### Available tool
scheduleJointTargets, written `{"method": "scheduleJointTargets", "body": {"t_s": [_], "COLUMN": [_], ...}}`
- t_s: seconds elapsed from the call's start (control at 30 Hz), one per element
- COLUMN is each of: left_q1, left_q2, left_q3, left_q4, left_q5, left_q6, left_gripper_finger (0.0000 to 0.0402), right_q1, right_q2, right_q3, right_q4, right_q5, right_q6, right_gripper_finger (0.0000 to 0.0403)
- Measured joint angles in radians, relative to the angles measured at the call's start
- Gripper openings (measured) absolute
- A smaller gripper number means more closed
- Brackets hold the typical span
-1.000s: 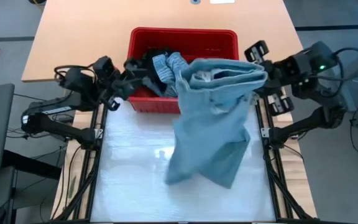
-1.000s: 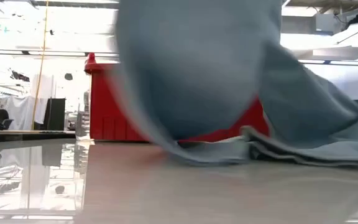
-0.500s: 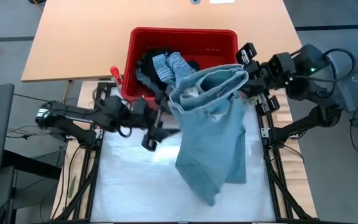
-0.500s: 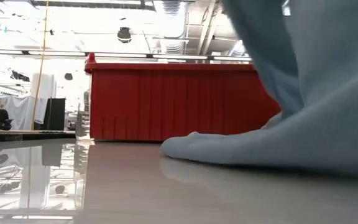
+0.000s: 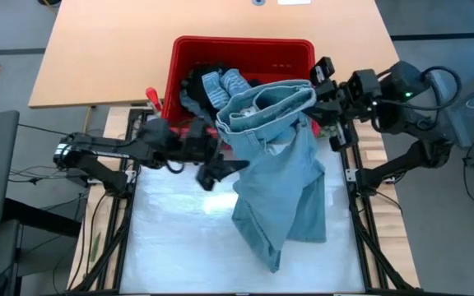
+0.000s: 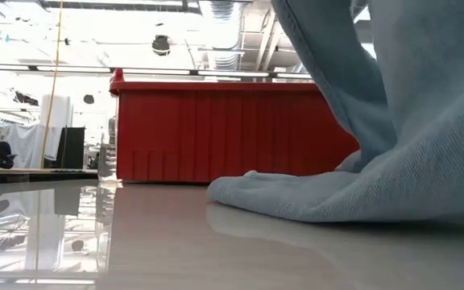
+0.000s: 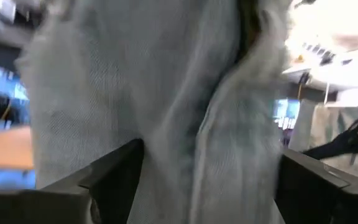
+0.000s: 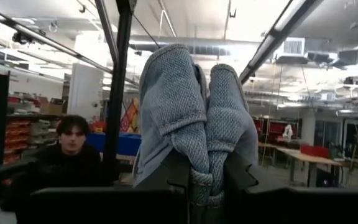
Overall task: Fold Laundry from Bin
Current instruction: Fold the light blue pants
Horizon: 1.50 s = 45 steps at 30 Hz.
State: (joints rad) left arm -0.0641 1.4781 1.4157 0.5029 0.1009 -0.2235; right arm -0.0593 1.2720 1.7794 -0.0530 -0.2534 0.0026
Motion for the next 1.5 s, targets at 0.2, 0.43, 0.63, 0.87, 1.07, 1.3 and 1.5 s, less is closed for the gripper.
{"method": "scheduleJointTargets", "body": {"t_s": [0.2, 0.43, 0.63, 0.87, 1.07, 1.3, 1.5], "left_q1": [-0.007, -0.046, -0.066, -0.073, -0.085, -0.105, -0.105], "left_q2": [0.070, 0.080, 0.083, 0.101, 0.098, 0.102, 0.120], "left_q3": [0.251, 0.494, 0.680, 0.757, 0.803, 0.875, 0.941], "left_q4": [-0.304, -0.479, -0.658, -0.730, -0.712, -0.548, -0.495], "left_q5": [-0.002, -0.065, -0.180, -0.225, -0.233, -0.039, 0.083], "left_q6": [0.045, 0.178, 0.220, 0.187, 0.135, 0.018, -0.174], "left_gripper_finger": [0.0238, 0.0019, 0.0005, 0.0003, 0.0002, 0.0002, 0.0001], "right_q1": [0.009, 0.062, 0.053, 0.007, -0.116, -0.334, -0.369], "right_q2": [0.020, -0.013, -0.019, -0.025, -0.056, -0.097, -0.016], "right_q3": [-0.001, 0.004, 0.051, 0.153, 0.309, 0.251, 0.040], "right_q4": [0.049, 0.102, 0.083, -0.191, -0.543, -0.637, -0.443], "right_q5": [0.000, -0.003, 0.010, 0.041, 0.102, 0.193, 0.075], "right_q6": [0.048, 0.026, 0.027, 0.077, -0.041, -0.009, 0.129], "right_gripper_finger": [0.0065, 0.0065, 0.0067, 0.0210, 0.0310, 0.0284, 0.0121]}}
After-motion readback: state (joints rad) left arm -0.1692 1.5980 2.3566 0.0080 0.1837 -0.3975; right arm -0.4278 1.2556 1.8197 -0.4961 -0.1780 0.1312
